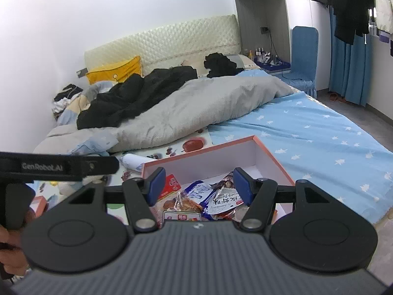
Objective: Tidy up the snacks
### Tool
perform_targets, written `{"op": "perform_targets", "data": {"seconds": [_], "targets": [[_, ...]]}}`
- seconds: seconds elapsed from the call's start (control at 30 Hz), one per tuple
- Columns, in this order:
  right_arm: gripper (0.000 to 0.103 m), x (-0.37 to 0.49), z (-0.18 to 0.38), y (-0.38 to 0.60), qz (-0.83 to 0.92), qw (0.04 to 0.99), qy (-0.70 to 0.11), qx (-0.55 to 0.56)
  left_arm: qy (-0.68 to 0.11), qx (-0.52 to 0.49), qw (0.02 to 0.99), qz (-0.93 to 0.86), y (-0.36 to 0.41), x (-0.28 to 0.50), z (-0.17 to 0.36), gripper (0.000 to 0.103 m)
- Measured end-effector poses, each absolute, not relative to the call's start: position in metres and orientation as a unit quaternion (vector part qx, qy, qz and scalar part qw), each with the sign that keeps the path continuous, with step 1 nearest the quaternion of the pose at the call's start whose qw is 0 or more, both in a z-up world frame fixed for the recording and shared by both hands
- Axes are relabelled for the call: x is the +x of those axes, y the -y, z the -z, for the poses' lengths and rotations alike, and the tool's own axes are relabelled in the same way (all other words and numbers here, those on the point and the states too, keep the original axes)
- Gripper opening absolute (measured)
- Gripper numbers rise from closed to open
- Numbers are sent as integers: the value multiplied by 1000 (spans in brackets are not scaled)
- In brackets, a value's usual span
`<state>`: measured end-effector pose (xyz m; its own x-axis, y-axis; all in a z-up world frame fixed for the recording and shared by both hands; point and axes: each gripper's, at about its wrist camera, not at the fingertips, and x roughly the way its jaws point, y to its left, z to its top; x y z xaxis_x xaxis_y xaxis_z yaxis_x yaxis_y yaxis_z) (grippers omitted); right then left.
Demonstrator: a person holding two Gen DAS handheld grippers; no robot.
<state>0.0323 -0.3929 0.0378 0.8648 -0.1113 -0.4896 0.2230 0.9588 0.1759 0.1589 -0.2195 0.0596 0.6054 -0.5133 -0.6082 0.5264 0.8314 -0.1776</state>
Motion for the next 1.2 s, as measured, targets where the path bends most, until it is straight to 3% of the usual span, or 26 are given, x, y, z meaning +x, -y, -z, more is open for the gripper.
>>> {"op": "perform_targets", "data": {"seconds": [0.47,0.9,0.93,1.0,1.03,1.07,1.2], "targets": [[63,-13,-41,361,84,969,-216,87,-312,1,913,263,172,76,-61,103],[64,-31,-22,350,82,967,-230,77,-311,2,925,221,141,50,-51,103],[67,-30,-22,352,84,966,-229,83,-312,2,924,219,141,49,-50,103],[87,-29,-22,354,83,965,-227,98,-313,6,924,220,143,50,-50,103],[90,-30,-22,355,84,966,-225,100,-314,8,924,219,144,49,-50,103],[102,-29,-21,356,89,965,-227,97,-314,8,924,218,144,50,-50,103],[103,-32,-22,357,97,964,-226,100,-316,3,923,219,146,51,-50,103]]}}
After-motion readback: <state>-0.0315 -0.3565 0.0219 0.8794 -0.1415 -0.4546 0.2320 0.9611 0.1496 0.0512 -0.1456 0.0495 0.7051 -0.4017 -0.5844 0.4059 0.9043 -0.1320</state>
